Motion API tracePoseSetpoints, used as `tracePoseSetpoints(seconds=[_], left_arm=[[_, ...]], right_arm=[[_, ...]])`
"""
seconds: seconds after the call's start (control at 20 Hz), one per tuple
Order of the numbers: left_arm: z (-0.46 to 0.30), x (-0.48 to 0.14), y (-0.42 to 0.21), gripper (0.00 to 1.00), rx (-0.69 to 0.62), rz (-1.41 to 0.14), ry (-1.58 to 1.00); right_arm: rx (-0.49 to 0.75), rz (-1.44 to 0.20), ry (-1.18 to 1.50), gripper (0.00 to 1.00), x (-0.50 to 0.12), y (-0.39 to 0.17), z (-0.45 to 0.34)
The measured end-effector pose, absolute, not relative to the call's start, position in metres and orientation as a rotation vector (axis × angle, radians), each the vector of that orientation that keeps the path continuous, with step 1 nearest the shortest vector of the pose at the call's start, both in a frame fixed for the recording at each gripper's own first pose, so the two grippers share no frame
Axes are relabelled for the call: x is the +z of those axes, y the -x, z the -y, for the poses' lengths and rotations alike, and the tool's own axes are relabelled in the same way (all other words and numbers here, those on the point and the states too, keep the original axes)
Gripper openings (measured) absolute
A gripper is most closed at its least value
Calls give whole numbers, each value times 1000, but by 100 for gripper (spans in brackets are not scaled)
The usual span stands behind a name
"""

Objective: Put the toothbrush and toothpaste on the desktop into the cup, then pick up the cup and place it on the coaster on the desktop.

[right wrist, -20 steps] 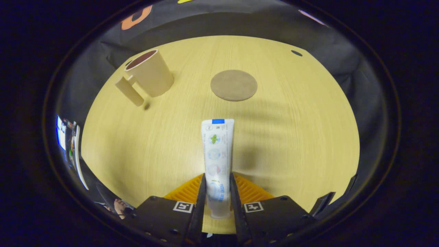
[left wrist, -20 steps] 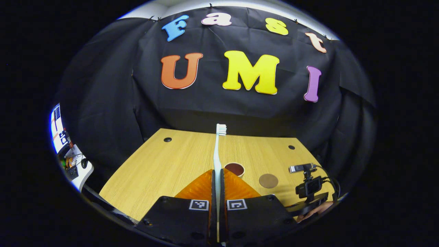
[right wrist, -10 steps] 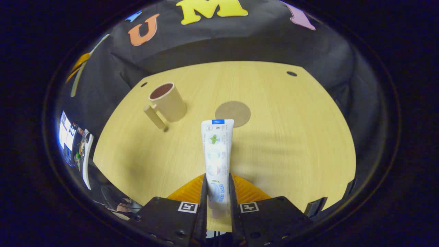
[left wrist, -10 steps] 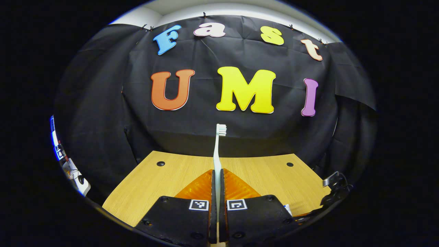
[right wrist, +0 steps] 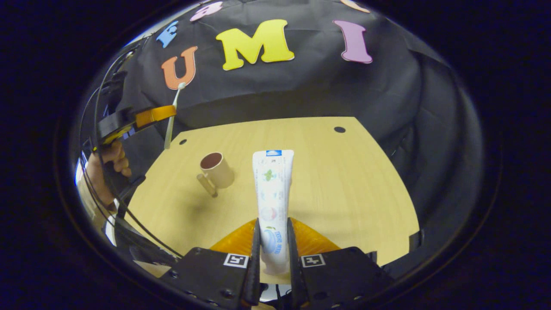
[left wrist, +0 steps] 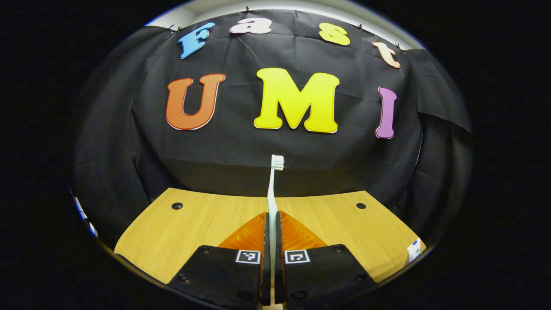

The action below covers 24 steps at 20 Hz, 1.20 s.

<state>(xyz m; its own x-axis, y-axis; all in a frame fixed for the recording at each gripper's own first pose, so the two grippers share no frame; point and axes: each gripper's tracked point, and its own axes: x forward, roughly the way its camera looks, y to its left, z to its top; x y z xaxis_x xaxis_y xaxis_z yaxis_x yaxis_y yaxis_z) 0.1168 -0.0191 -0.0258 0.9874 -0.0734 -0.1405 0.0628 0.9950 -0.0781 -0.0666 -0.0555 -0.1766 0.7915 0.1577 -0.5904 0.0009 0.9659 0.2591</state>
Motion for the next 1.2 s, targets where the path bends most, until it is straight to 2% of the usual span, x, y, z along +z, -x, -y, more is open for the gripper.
tracePoseSetpoints(seconds=[0.05,0.4,1.0,1.1,1.2], left_arm=[[22,-28,-123,6,-74,-136,70],[36,-58,-148,7,-94,-134,34],[31,-117,-158,9,-62,-168,56],[30,-119,-155,10,-61,-182,64],[32,-118,-151,9,-73,-180,77]], right_arm=[[69,-665,-253,31,-179,75,60],[-59,-715,-299,29,-196,95,93],[-8,-760,-230,29,-207,86,83],[2,-760,-219,32,-206,81,82],[13,-760,-214,29,-205,75,78]])
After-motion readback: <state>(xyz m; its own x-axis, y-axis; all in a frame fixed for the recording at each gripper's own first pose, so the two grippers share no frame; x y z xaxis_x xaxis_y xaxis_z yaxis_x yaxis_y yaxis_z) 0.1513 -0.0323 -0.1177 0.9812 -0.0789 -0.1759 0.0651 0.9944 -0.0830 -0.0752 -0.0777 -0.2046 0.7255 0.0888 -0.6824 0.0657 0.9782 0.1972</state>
